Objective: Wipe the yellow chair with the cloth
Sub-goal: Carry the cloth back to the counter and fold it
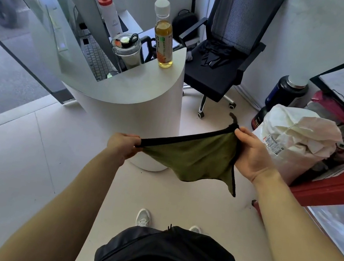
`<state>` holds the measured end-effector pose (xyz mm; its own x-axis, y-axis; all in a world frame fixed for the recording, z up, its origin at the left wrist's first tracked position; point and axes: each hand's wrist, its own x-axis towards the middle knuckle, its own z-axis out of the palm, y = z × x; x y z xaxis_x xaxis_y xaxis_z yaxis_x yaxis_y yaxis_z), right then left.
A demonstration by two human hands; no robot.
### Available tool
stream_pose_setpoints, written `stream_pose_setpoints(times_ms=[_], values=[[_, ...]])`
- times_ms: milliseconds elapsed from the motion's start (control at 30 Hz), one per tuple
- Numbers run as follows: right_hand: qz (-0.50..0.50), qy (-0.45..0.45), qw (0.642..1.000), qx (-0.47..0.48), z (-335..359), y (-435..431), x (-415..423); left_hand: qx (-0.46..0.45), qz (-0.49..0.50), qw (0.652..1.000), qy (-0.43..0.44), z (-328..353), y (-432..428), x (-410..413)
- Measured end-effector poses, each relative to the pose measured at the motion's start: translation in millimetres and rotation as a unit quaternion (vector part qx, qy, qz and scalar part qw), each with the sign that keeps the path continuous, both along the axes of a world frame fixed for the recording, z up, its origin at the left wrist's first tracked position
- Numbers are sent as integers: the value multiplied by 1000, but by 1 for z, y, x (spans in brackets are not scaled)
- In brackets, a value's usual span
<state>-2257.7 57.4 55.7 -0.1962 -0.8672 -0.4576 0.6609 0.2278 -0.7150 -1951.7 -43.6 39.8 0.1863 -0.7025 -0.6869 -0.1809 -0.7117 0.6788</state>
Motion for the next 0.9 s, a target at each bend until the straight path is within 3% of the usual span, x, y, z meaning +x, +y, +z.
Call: stream_pose_setpoints(times_ms=[100,233,300,400,500,600,733,833,900], values=[[29,-47,998,-20,2,-1,15,-63,5,989,-134,-7,-1,-3],[2,-65,998,-24,-5,-4,20,-65,-110,978,-164,2,8,-9],[-28,-61,998,-12,-10,-7,15,-28,-118,991,-64,9,15,-11],[-67,-25,997,4,-13,-12,2,21,-12,982,187,22,17,-5],[-70,-2,997,23,-12,-15,-8,18,-39,964,264,26,14,6],[-51,0,998,46,-4,-15,-10,-41,-130,976,169,24,12,11],[-28,34,998,55,7,-16,-6,-174,-154,973,-12,25,10,10],[-68,135,984,93,2,-21,-2,-238,-190,941,-143,22,7,8],[-100,194,965,144,-7,-24,6,-220,-167,946,-171,21,8,-1]])
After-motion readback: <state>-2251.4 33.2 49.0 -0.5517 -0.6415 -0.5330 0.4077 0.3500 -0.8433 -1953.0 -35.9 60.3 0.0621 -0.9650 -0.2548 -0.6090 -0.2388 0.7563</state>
